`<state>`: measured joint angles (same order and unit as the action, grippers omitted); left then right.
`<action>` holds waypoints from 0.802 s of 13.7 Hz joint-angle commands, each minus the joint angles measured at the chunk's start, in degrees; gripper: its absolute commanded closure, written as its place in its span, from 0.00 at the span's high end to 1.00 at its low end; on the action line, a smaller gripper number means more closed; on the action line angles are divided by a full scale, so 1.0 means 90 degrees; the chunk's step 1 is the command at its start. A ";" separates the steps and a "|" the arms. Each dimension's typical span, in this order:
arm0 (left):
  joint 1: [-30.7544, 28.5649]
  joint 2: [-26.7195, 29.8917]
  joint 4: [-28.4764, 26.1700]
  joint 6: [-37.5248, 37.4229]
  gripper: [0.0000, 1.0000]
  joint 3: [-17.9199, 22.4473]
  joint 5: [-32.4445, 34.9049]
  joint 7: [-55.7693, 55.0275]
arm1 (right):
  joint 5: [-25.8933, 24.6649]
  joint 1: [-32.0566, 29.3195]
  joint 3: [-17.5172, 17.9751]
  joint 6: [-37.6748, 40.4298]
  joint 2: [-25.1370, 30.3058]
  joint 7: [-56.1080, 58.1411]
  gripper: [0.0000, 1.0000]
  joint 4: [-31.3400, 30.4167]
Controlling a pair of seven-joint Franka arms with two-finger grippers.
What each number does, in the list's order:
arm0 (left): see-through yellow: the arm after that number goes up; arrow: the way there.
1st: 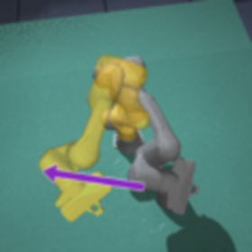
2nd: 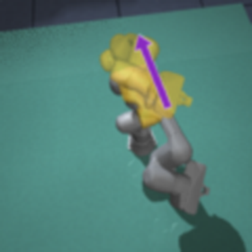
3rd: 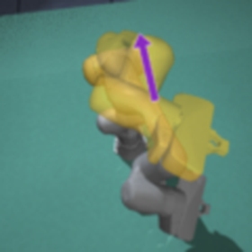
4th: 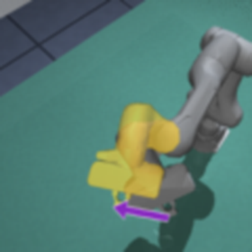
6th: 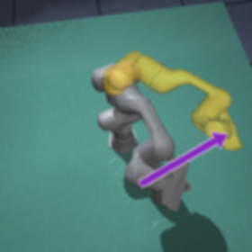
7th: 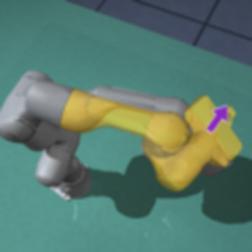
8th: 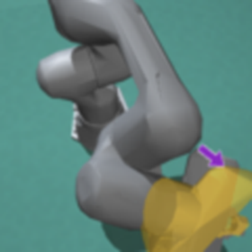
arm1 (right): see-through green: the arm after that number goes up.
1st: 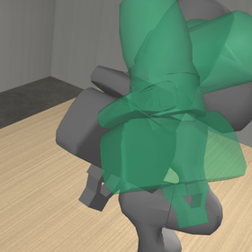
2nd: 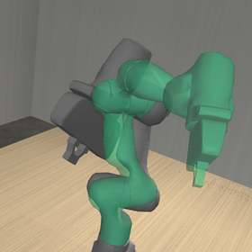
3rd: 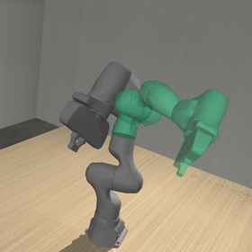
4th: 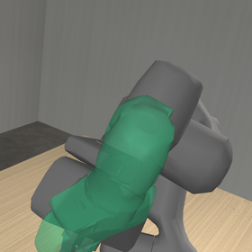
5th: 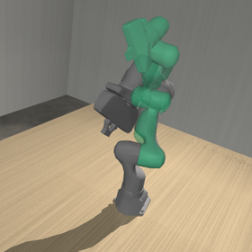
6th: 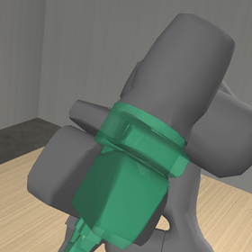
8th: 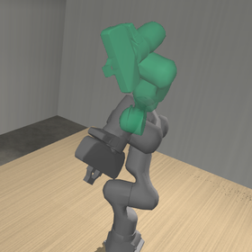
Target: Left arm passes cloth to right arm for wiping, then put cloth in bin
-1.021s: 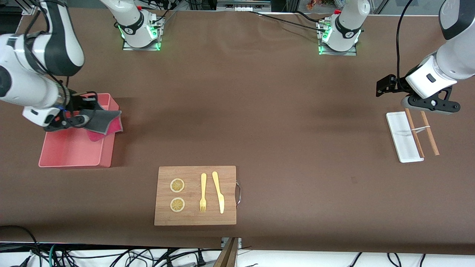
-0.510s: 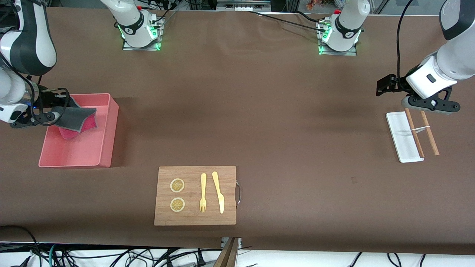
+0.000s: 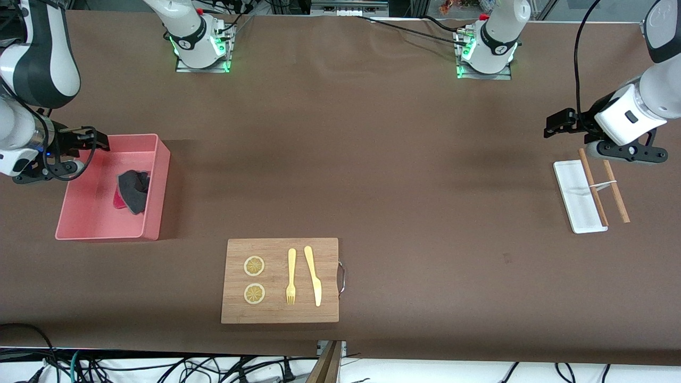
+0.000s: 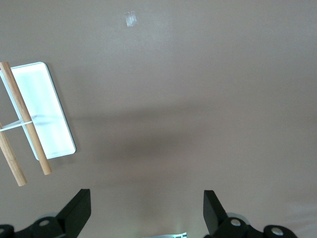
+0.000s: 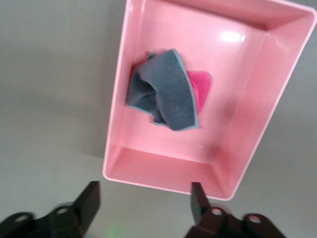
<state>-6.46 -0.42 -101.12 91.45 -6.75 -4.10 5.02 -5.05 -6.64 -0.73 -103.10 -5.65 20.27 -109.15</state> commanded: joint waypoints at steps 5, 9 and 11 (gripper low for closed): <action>-0.0045 -0.0217 0.0347 -0.0180 1.00 -0.0060 -0.0110 0.0106 | 0.0317 -0.0034 0.1067 0.1376 0.0472 -0.1499 1.00 0.1227; -0.0035 -0.0217 0.0347 -0.0190 1.00 -0.0080 -0.0110 0.0106 | 0.0424 -0.0014 0.1223 0.1573 0.0462 -0.1442 1.00 0.1843; -0.0025 -0.0217 0.0347 -0.0190 1.00 -0.0089 -0.0101 0.0097 | 0.0444 -0.0014 0.1234 0.1524 0.0452 -0.1442 1.00 0.1864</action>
<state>-6.58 -1.43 -99.99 91.20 -7.35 -4.35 5.07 -1.92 -6.37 9.81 -90.46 -0.65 7.37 -94.16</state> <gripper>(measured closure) 0.000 0.000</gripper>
